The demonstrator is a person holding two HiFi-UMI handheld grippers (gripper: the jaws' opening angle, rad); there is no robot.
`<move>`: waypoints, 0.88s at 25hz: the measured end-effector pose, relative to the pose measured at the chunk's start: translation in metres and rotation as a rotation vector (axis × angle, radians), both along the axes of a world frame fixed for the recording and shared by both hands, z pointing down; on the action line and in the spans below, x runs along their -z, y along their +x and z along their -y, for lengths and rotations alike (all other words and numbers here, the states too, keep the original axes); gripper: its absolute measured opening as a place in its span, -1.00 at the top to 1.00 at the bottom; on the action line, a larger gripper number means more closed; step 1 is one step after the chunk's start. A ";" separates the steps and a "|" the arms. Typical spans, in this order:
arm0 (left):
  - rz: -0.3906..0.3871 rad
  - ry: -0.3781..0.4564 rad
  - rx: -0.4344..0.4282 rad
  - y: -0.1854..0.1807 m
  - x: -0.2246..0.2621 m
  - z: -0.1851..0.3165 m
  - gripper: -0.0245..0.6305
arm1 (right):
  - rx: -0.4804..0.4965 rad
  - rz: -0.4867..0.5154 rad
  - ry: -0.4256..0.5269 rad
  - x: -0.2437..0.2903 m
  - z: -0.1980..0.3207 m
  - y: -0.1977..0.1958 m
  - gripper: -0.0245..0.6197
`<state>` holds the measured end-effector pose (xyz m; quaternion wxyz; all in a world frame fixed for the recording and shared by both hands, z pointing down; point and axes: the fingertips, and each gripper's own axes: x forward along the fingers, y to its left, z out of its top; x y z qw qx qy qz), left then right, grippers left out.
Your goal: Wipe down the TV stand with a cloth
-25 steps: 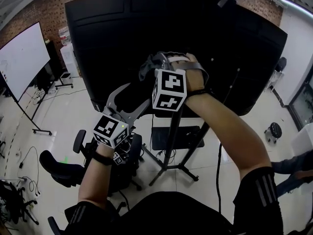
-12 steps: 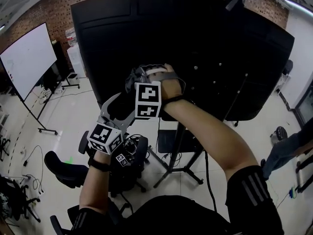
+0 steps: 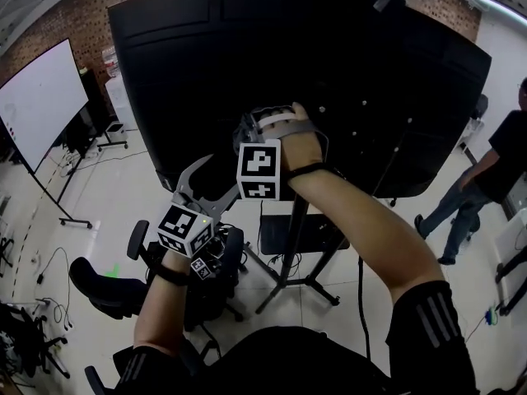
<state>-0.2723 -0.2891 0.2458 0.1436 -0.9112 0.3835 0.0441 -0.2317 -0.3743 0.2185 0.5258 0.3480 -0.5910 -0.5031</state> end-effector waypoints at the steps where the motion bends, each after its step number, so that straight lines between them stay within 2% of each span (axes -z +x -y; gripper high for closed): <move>1: 0.001 -0.001 -0.011 0.005 0.000 0.000 -0.10 | -0.011 -0.014 0.003 -0.002 0.002 0.003 0.81; 8: 0.009 0.002 -0.073 0.037 0.000 0.002 -0.10 | -0.085 -0.099 0.023 -0.014 0.014 0.021 0.82; 11: 0.008 -0.004 -0.088 0.045 -0.002 0.003 -0.10 | -0.070 -0.072 0.021 -0.015 0.012 0.025 0.81; 13: 0.005 -0.001 -0.092 0.048 -0.001 0.003 -0.10 | -0.020 0.014 -0.002 -0.011 0.003 0.024 0.81; 17: -0.007 0.022 -0.108 0.053 0.012 -0.005 -0.10 | 0.093 0.281 -0.058 0.015 -0.026 0.028 0.81; 22: -0.015 0.075 -0.150 0.069 0.034 -0.018 -0.10 | 0.160 0.469 -0.001 0.067 -0.050 0.063 0.81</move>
